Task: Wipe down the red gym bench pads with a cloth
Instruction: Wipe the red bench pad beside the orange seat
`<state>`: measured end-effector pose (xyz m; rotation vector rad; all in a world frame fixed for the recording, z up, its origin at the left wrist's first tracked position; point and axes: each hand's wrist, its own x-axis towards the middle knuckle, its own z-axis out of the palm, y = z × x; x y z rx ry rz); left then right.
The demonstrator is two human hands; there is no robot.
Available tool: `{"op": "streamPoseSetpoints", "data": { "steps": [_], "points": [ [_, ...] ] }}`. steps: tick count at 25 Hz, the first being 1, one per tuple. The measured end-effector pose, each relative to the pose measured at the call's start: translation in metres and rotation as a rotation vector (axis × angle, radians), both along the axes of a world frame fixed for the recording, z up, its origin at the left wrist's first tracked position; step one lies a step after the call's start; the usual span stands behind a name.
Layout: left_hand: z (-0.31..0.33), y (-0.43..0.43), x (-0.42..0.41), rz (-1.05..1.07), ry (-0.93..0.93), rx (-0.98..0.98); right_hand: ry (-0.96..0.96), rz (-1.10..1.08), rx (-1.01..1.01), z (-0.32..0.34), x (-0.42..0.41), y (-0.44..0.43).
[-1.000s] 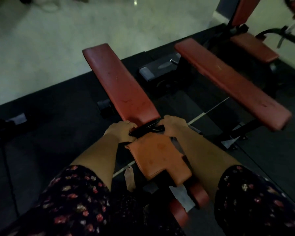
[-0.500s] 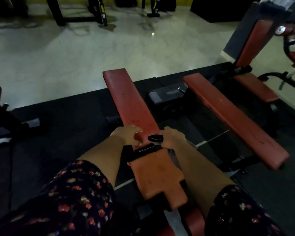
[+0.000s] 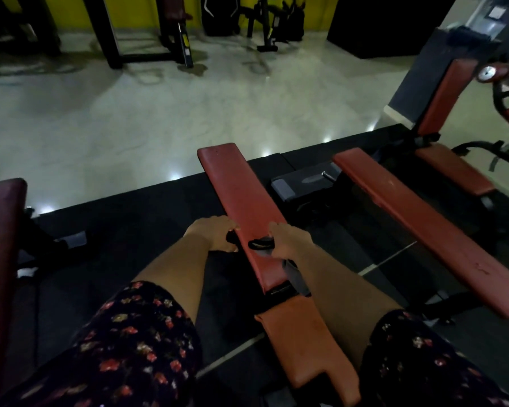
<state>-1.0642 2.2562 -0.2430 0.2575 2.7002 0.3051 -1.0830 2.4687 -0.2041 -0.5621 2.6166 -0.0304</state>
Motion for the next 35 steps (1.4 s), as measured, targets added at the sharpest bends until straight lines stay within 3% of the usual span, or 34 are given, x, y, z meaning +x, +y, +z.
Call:
{"op": "streamPoseSetpoints", "data": {
  "steps": [10,14,18,23,30,35],
  "points": [
    [0.016,-0.174,-0.025,0.14,0.03,0.04,0.05,0.042,-0.023,0.005,-0.046,-0.166],
    [0.019,-0.211,-0.022,0.183,0.042,0.05,0.041,0.066,-0.007,0.001,-0.054,-0.207],
    [0.011,-0.243,-0.029,0.231,0.025,0.083,-0.003,0.025,-0.13,-0.006,-0.071,-0.25],
    [0.0,-0.287,-0.052,0.237,-0.019,0.007,0.001,0.109,-0.085,-0.017,-0.109,-0.291],
    [0.007,-0.362,-0.145,0.28,-0.028,-0.062,0.099,0.135,0.0,-0.013,-0.22,-0.334],
    [0.028,-0.377,-0.251,0.275,0.004,-0.013,0.062,0.073,0.016,0.0,-0.307,-0.351]
  ]
}}
